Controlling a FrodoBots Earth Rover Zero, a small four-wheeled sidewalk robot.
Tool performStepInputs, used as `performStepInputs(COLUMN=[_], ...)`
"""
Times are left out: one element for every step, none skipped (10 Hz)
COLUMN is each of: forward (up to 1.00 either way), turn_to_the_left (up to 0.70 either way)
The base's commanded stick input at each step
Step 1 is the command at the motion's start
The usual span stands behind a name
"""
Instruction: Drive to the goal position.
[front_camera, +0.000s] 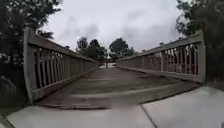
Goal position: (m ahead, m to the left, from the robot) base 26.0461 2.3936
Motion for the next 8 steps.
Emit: performStepInputs(forward=[0.85,0.85,0.85,0.85,0.85,0.85,0.85,0.85], turn_to_the_left=[0.0,0.0,0.0,0.0,0.0,0.0,0.0,0.0])
